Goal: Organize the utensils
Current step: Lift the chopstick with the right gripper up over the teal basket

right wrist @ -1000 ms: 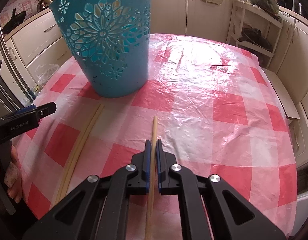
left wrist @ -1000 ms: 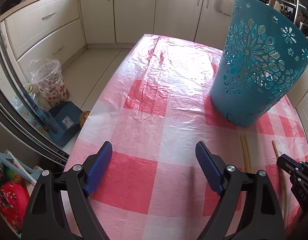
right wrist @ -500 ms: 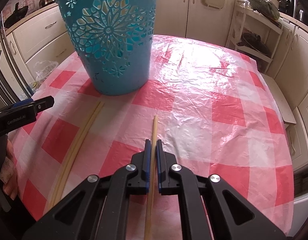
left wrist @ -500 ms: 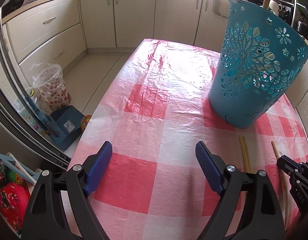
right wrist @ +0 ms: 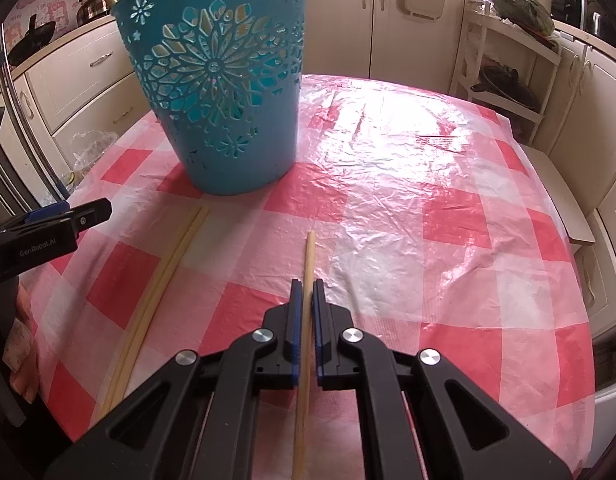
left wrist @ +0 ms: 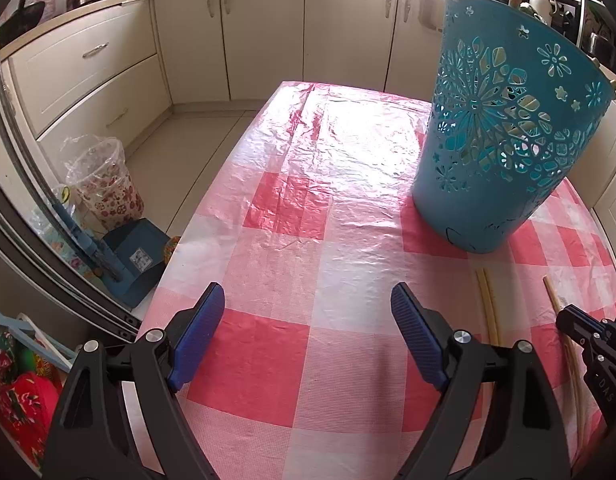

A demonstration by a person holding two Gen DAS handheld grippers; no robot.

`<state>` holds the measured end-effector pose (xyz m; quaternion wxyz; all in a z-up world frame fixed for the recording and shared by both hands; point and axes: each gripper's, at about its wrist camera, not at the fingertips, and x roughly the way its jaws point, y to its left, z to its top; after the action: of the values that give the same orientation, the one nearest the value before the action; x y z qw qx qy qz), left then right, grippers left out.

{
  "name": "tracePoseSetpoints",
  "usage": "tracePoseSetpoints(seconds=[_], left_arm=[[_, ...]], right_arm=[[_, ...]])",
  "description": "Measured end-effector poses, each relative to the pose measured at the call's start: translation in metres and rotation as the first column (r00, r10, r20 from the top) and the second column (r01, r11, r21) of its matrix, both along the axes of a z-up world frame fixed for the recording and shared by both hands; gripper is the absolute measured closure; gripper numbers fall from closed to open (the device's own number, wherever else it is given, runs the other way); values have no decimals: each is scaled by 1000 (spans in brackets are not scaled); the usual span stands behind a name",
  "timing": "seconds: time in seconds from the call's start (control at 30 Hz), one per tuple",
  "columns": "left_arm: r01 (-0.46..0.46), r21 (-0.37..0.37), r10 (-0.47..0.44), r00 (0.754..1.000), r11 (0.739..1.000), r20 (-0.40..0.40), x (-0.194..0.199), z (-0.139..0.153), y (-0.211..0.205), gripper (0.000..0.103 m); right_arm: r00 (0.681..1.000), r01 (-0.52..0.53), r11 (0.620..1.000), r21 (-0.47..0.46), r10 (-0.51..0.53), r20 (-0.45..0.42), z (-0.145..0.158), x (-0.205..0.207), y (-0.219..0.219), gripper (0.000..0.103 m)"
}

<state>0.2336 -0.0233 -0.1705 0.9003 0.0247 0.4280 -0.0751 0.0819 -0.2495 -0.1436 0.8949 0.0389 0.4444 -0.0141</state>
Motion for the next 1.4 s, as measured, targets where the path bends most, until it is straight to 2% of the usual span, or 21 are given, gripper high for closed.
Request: tracePoseSetpoints(seconds=[0.1, 0.23, 0.5, 0.6, 0.83, 1.13, 1.4], left_arm=[[3, 2, -3, 1000, 1000, -1, 0, 0, -1, 22], [6, 8, -6, 1000, 1000, -4, 0, -1, -3, 22], [10, 17, -10, 1000, 1000, 3, 0, 0, -5, 22], [13, 17, -13, 1000, 1000, 3, -1, 0, -5, 22], [17, 16, -17, 1000, 1000, 2, -1, 0, -6, 22], [25, 20, -25, 1000, 999, -1, 1, -1, -7, 22], [25, 19, -25, 1000, 1000, -5, 1, -2, -7, 22]], right_arm=[[1000, 14, 998, 62, -15, 9, 0, -3, -6, 97], [1000, 10, 998, 69, -11, 11, 0, -4, -8, 97], [1000, -24, 1000, 5, 24, -2, 0, -1, 0, 96], [1000, -18, 1000, 11, 18, 6, 0, -3, -1, 97], [999, 14, 990, 144, -20, 39, 6, -11, -16, 97], [980, -36, 956, 291, -23, 197, 56, -28, -21, 97], [939, -117, 923, 367, -17, 343, 111, -23, -17, 97]])
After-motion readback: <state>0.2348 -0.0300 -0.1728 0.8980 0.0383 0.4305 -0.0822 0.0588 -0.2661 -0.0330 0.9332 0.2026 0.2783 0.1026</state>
